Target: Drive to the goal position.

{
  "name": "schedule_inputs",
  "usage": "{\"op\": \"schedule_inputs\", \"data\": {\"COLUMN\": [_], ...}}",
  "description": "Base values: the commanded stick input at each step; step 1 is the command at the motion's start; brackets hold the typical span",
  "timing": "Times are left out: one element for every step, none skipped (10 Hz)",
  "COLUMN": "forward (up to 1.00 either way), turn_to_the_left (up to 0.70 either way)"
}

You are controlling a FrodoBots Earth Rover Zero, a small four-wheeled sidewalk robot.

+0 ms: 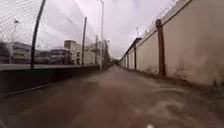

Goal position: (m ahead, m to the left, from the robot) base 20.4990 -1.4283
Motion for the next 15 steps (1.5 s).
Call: {"op": "schedule_inputs", "data": {"forward": [0.85, 0.85, 0.85, 0.85, 0.85, 0.85, 0.85, 0.85, 0.85, 0.85, 0.85, 0.85, 0.85, 0.85, 0.85], "turn_to_the_left": [0.0, 0.0, 0.0, 0.0, 0.0, 0.0, 0.0, 0.0, 0.0, 0.0, 0.0, 0.0, -0.1, -0.21, -0.32]}}
